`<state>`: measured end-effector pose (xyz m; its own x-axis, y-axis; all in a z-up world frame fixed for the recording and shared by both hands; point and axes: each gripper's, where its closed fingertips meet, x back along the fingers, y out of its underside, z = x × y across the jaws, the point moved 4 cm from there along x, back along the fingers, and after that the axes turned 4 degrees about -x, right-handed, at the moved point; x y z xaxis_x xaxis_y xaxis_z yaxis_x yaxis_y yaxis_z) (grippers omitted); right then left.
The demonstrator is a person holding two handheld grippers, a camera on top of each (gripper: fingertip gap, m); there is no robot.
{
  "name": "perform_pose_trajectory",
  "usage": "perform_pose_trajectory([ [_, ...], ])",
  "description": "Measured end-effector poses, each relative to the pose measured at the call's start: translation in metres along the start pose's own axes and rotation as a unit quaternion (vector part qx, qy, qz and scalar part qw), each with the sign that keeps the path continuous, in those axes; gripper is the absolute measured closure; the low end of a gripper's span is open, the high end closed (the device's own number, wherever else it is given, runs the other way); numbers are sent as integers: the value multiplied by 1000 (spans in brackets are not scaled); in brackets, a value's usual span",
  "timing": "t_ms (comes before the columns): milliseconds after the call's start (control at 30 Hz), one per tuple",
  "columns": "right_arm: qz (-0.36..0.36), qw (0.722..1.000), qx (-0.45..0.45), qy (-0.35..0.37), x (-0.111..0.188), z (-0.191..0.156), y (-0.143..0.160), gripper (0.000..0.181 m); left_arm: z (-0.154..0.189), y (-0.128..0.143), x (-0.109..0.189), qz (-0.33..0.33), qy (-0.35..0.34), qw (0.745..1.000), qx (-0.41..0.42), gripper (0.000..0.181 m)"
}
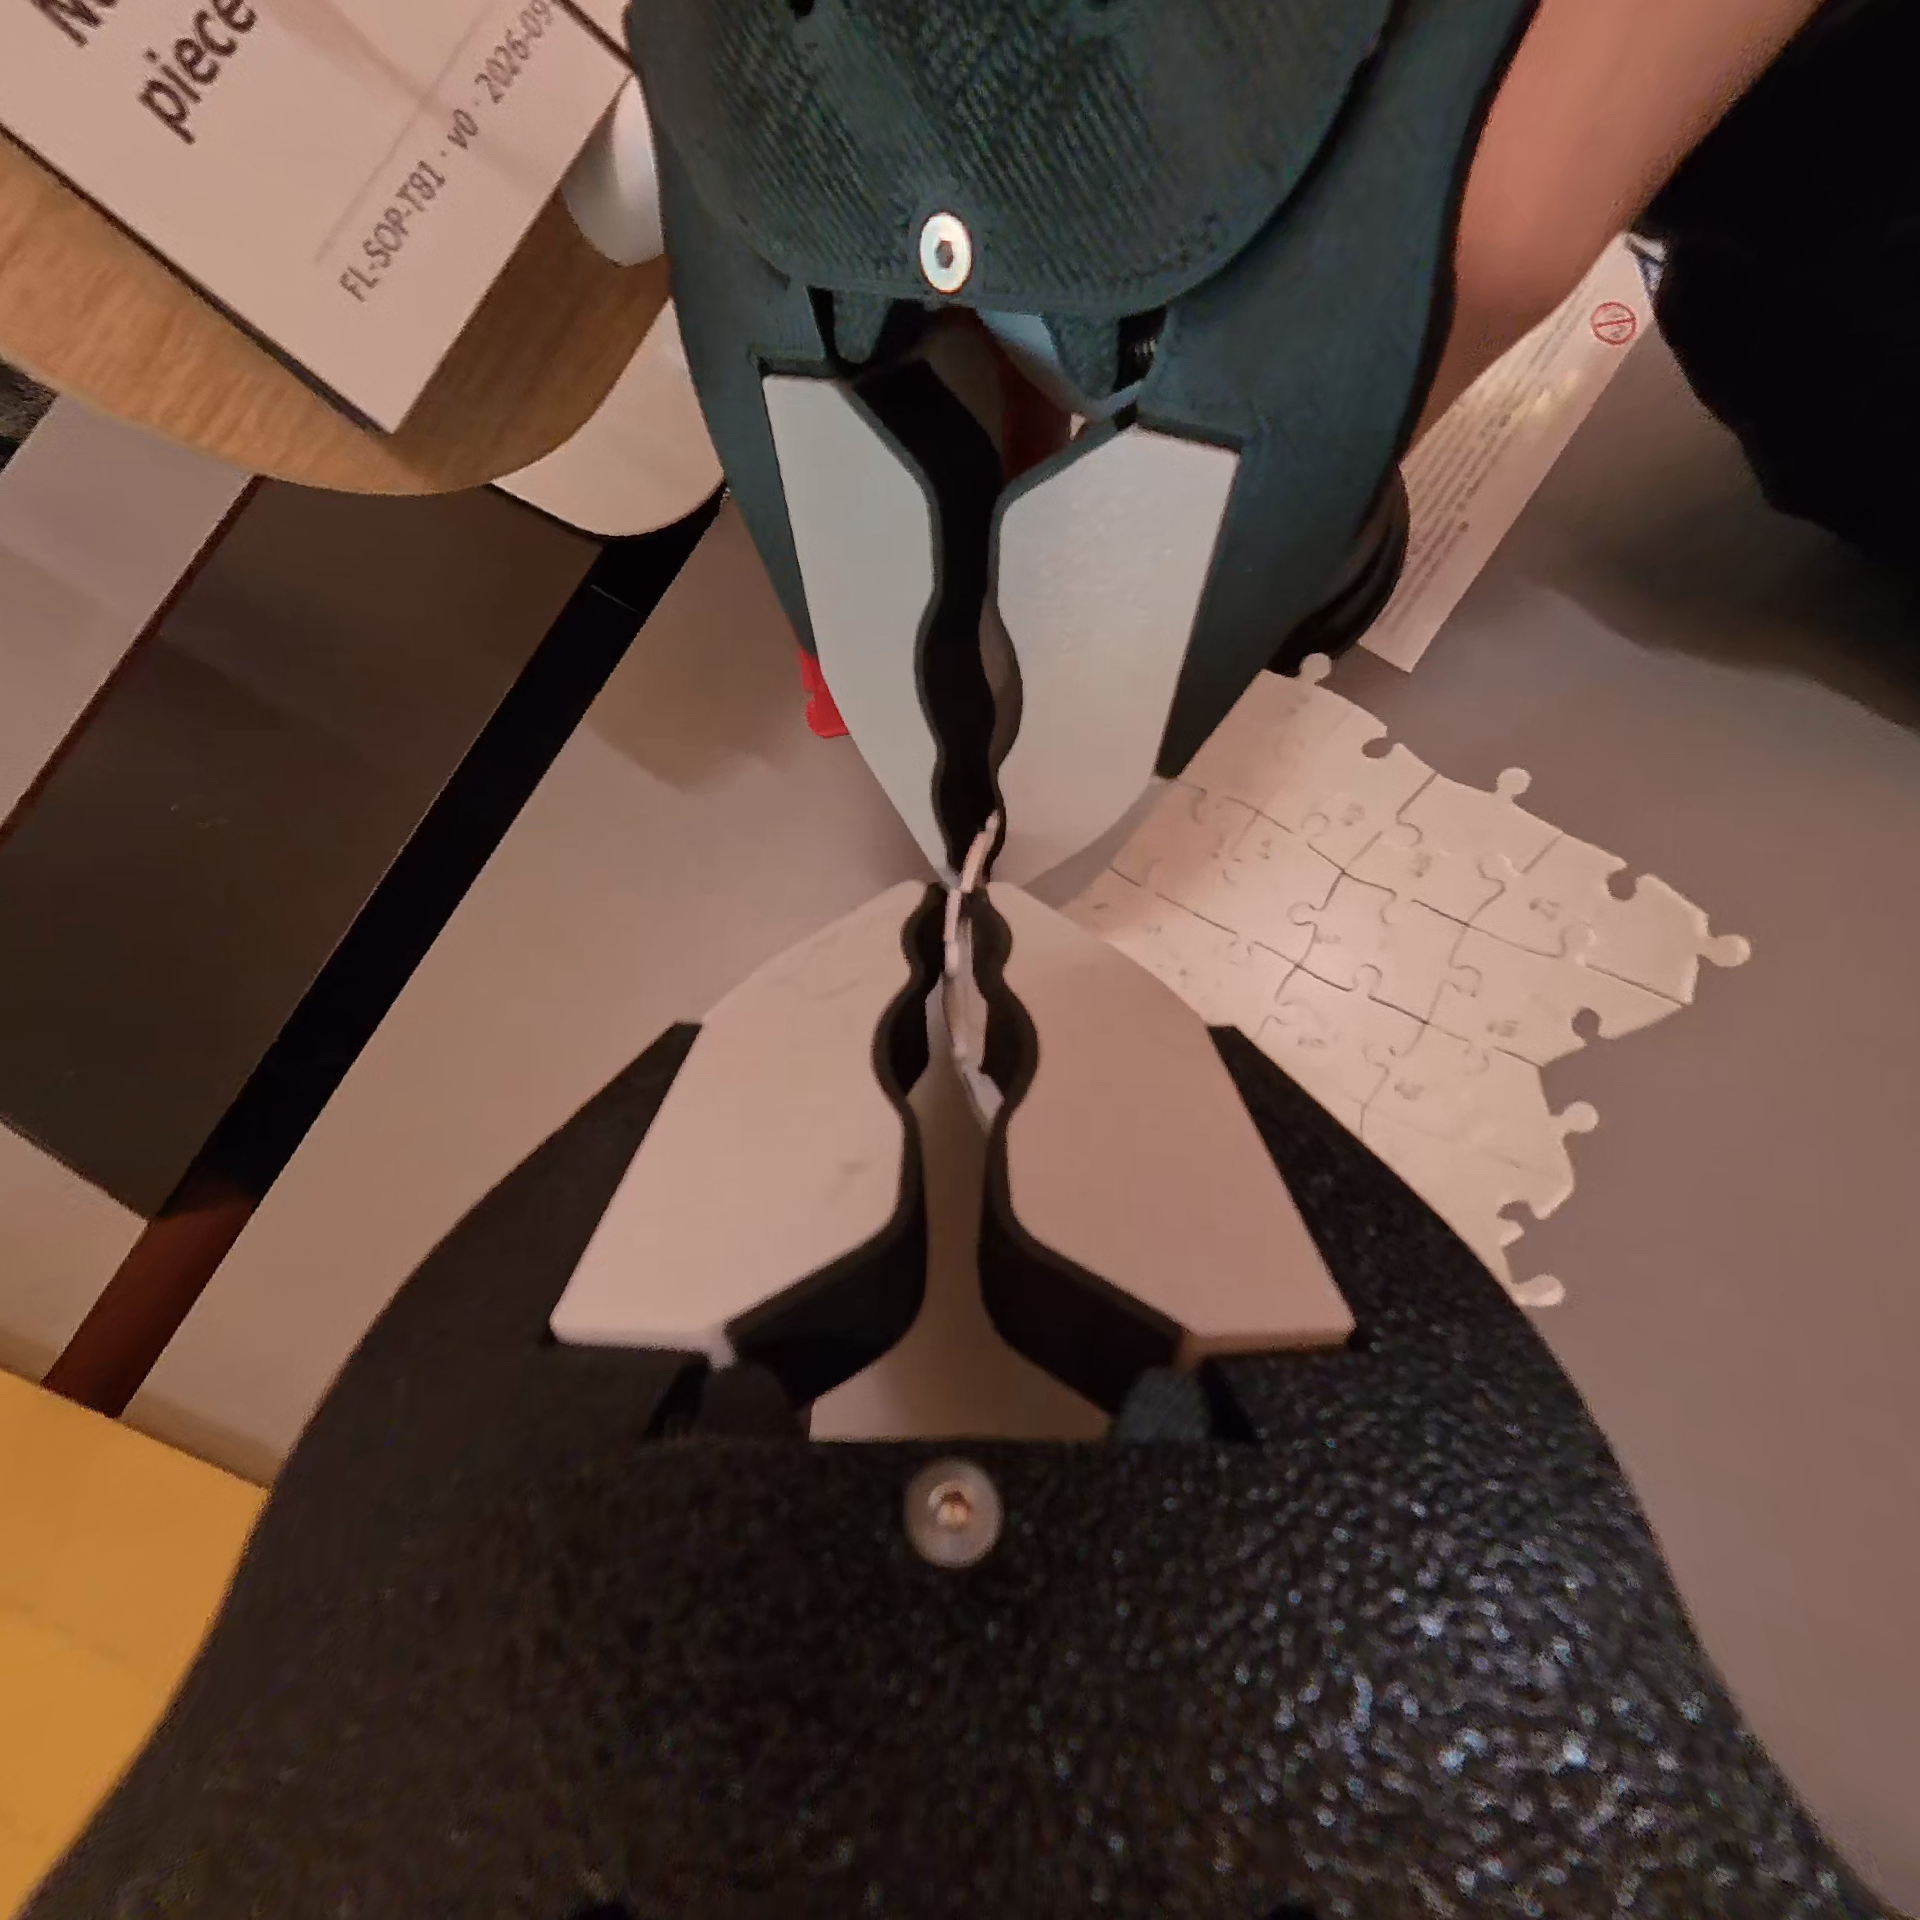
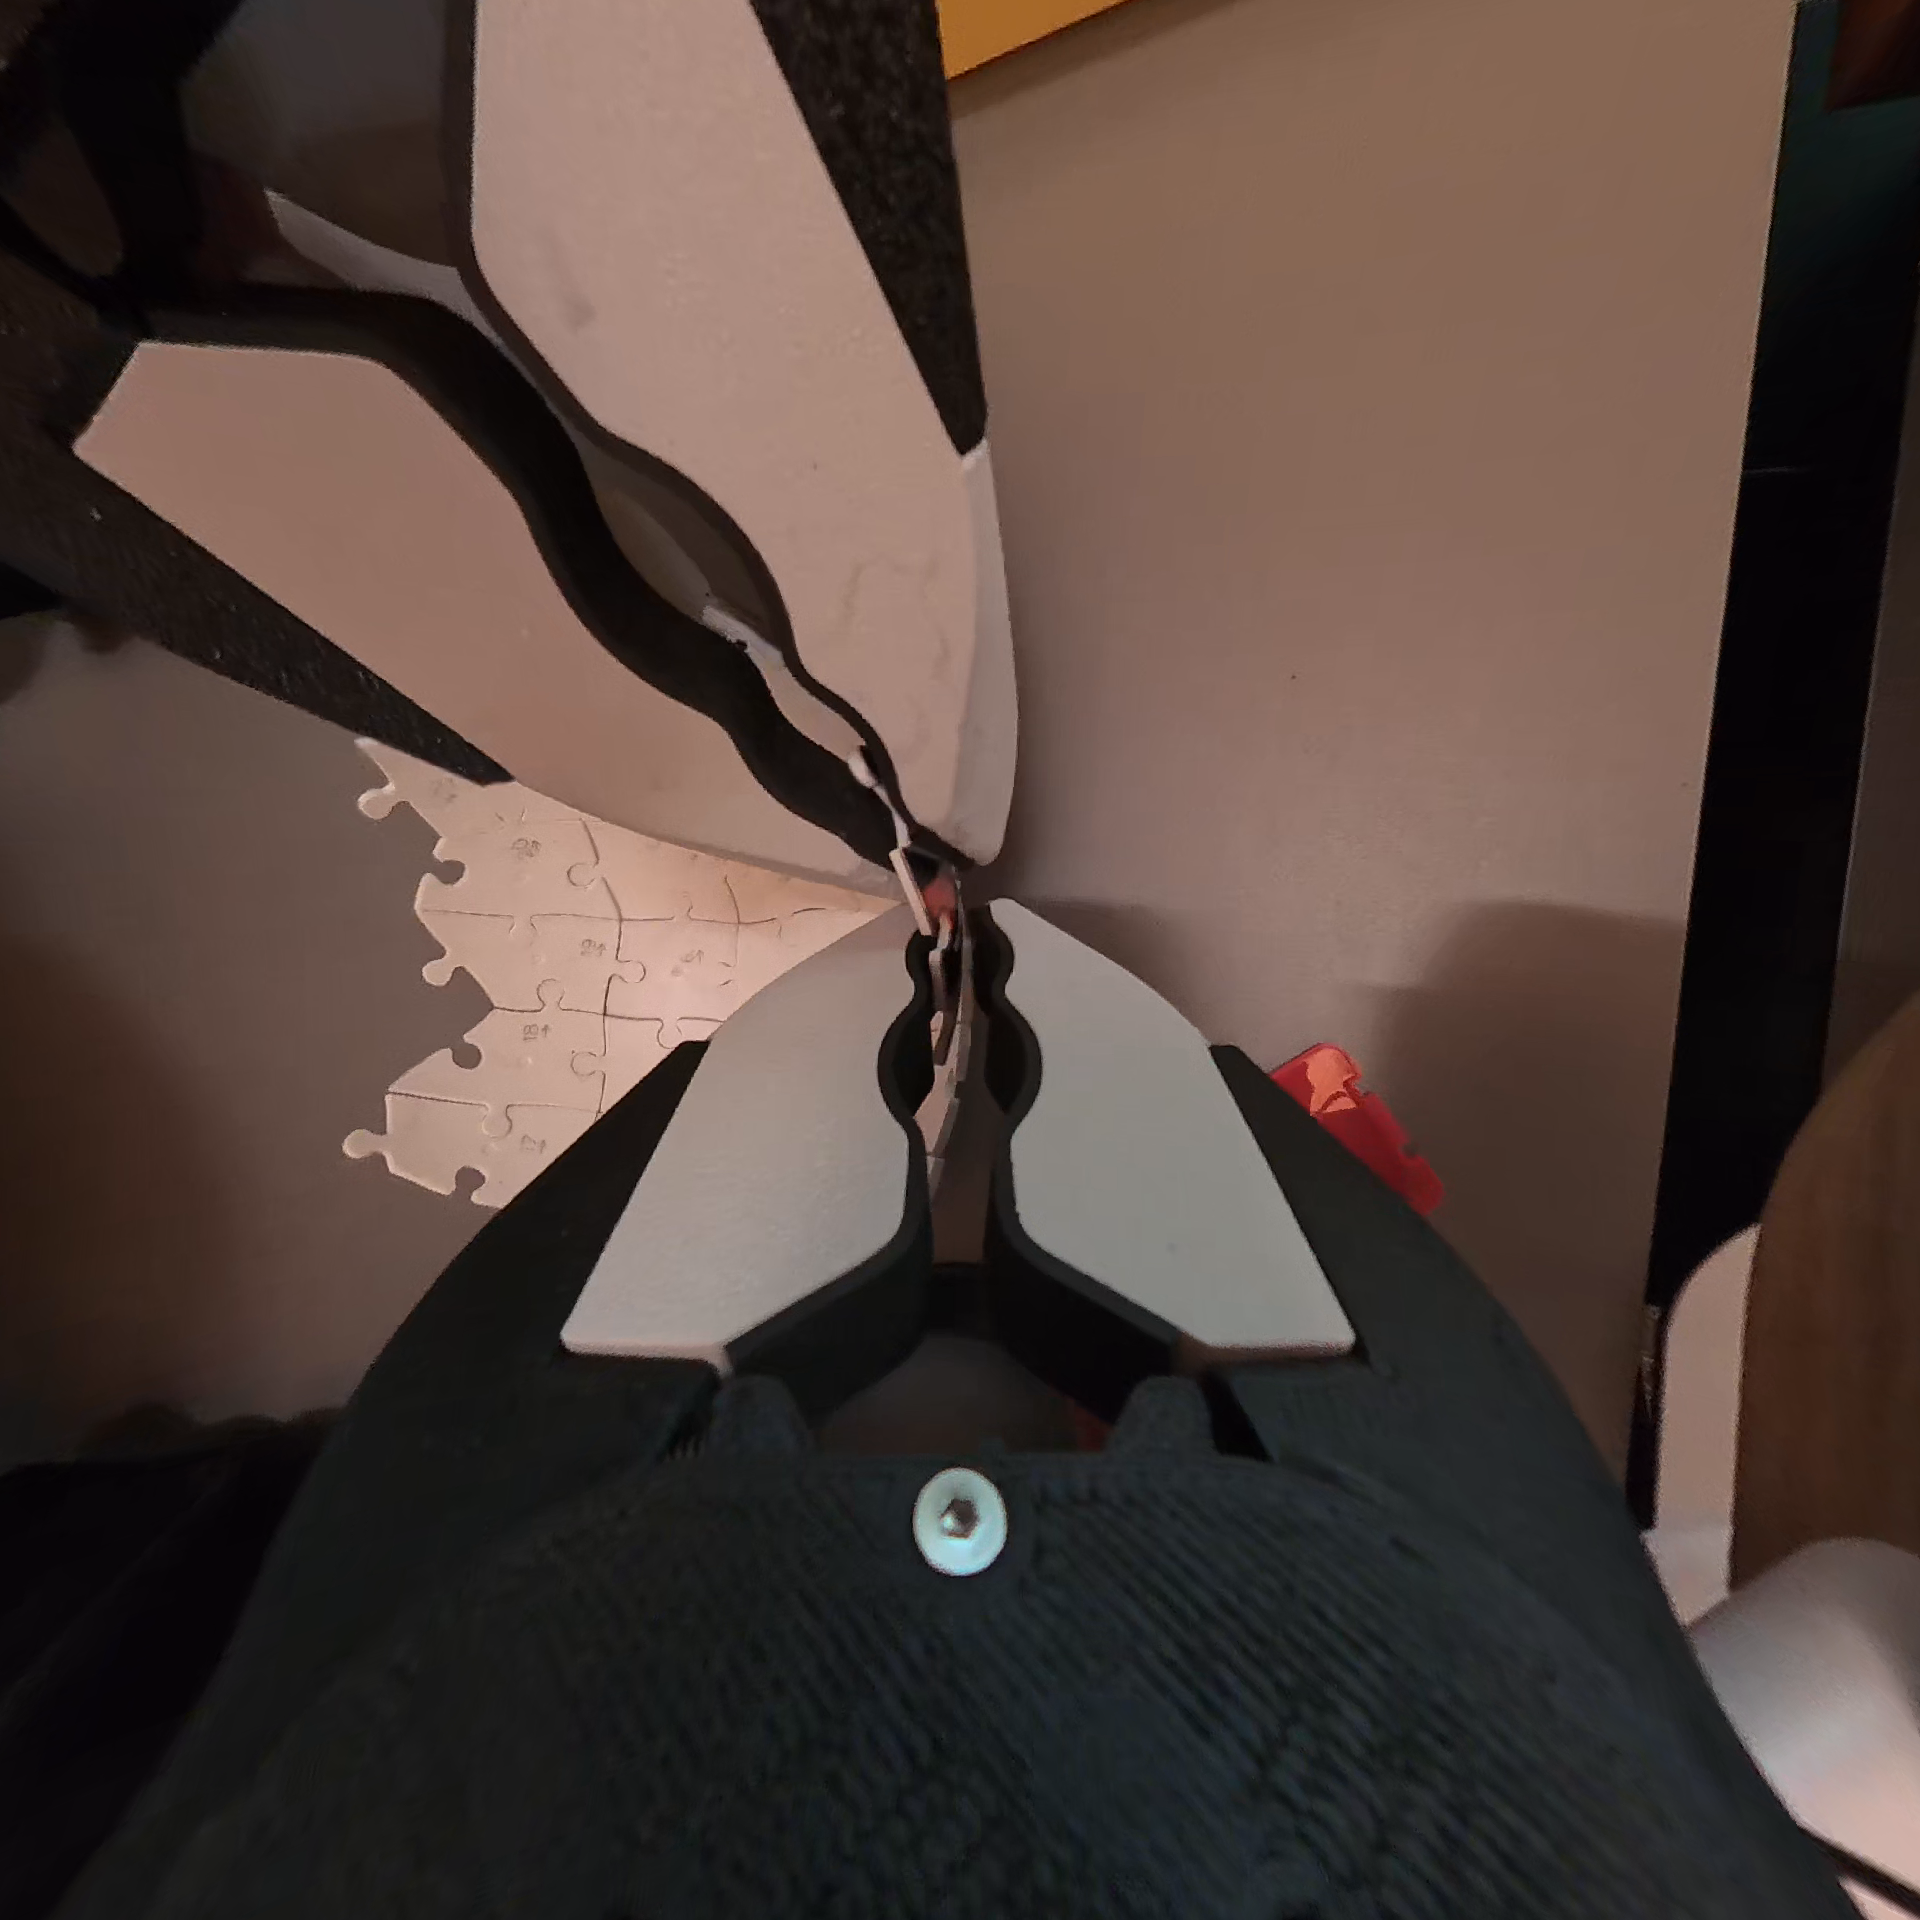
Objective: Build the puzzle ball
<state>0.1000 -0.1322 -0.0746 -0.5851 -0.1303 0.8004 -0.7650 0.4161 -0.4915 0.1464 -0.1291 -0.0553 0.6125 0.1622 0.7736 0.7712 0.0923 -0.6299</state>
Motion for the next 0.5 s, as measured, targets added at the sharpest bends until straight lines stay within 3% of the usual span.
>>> perform_pose_trajectory([
  [33,0,1000,1,5,0,1,-1,176,-1,0,0,1,-3,1000,3,177],
  [233,16,1000,17,14,4,3,-2,176,-5,-1,3,15,-12,1000,16,175],
  [500,26,998,37,32,11,5,0,176,-4,1,22,24,0,996,81,149],
])
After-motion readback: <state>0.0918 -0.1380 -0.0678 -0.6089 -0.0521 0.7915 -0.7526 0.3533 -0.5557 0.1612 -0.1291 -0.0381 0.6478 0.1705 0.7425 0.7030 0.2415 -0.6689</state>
